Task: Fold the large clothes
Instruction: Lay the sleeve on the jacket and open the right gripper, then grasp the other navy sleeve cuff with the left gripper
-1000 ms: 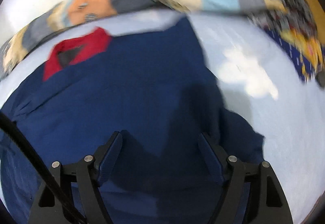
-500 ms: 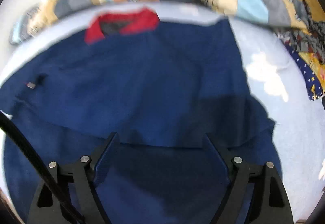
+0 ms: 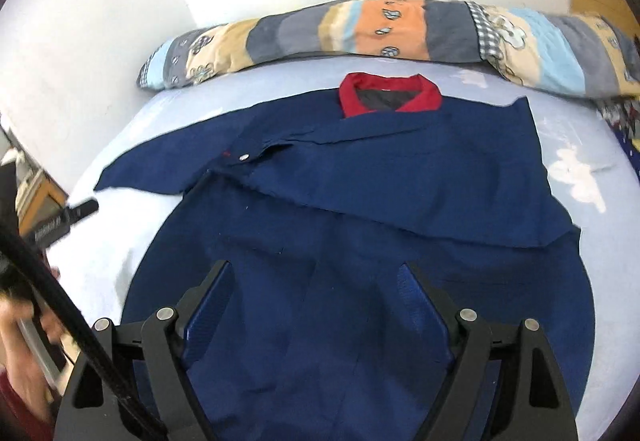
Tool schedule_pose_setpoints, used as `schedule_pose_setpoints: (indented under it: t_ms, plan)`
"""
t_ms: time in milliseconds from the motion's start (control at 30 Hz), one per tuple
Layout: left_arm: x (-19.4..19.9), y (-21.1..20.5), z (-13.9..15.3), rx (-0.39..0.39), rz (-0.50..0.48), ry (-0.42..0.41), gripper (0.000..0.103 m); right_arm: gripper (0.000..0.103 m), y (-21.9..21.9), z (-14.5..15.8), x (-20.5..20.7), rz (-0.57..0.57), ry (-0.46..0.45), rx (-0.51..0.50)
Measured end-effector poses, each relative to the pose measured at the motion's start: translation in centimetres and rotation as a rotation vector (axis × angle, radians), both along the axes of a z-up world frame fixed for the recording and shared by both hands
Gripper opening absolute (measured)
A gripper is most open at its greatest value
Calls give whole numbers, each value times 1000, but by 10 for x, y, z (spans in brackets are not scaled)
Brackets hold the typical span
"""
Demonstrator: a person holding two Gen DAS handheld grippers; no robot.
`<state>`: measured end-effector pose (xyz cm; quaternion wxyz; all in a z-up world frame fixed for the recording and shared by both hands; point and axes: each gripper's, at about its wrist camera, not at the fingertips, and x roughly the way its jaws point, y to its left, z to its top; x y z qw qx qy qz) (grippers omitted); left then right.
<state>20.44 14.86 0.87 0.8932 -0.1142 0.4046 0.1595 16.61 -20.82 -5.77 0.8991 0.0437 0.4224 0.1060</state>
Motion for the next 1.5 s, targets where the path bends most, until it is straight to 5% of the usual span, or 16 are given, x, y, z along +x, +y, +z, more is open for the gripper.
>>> schedule_pose_setpoints:
  t_ms: [333, 533, 700, 800, 933, 1500]
  plan:
    - [53, 121, -14, -194, 166, 174, 103, 87, -12, 13, 4, -28, -41, 45]
    - [77, 182, -17, -216, 296, 222, 103, 87, -15, 14, 5, -18, -38, 58]
    - [89, 221, -32, -396, 313, 164, 102, 87, -22, 12, 8, -25, -28, 75]
    - [87, 245, -49, -522, 309, 95, 82, 87, -24, 11, 8, -41, -30, 79]
    - [86, 269, -70, -633, 320, 65, 81, 87, -22, 9, 11, -37, -24, 81]
    - [114, 330, -118, -836, 331, -133, 62, 87, 7, -5, 23, 7, -3, 37]
